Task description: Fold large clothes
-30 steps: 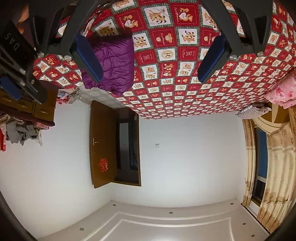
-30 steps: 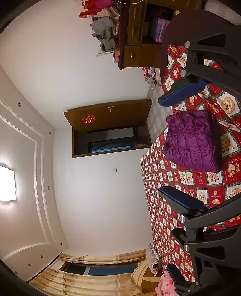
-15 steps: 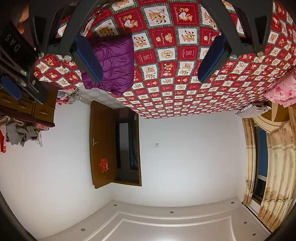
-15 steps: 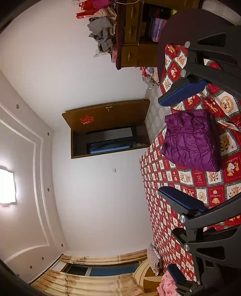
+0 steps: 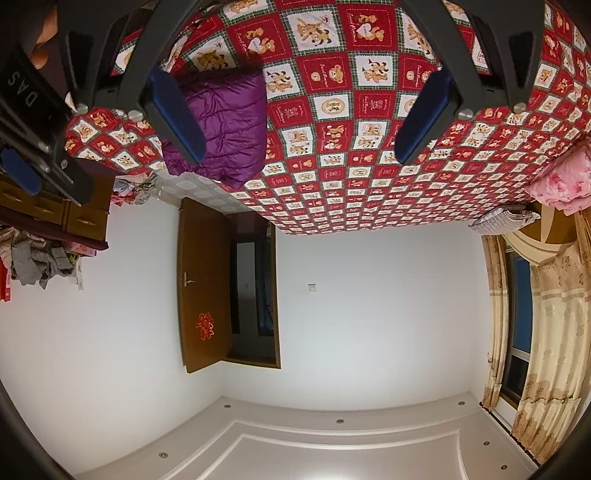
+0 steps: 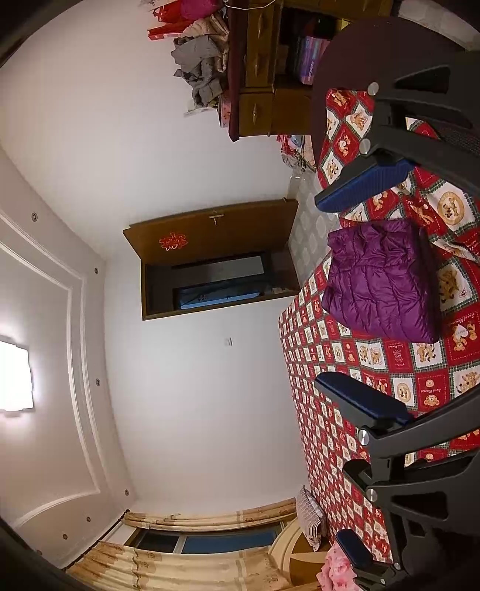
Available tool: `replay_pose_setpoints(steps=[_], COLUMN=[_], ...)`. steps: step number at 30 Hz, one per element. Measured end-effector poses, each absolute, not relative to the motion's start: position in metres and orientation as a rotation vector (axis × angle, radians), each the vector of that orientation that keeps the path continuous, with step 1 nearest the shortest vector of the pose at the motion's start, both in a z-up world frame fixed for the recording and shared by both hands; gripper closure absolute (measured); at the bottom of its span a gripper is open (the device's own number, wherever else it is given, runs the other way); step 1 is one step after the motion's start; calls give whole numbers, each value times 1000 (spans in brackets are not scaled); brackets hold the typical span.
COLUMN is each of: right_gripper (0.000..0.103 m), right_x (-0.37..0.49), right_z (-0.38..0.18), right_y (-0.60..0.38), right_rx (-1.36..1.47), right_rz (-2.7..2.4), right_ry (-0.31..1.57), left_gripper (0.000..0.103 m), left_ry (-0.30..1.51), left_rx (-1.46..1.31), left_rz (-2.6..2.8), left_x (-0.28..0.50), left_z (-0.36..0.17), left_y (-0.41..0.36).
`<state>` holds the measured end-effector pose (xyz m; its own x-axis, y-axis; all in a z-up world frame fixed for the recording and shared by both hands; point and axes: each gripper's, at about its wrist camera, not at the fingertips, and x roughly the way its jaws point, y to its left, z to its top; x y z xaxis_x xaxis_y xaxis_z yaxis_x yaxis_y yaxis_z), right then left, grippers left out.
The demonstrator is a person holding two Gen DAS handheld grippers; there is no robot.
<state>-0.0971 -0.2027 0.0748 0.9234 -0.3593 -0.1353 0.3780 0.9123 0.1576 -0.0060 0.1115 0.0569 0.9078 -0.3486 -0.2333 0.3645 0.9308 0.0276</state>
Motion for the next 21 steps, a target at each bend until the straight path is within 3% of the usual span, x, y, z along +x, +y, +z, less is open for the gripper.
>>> replay_pose_setpoints(steps=[21], right_gripper=[14], right_x=[-98], right_z=[76], right_y=[-207], right_rx=[199], right_rz=[-389], right_ry=[115], left_gripper=[0], left_ry=[219], left_rx=[74], left_rz=[-363], left_x=[-2], left_z=[59], left_y=[117])
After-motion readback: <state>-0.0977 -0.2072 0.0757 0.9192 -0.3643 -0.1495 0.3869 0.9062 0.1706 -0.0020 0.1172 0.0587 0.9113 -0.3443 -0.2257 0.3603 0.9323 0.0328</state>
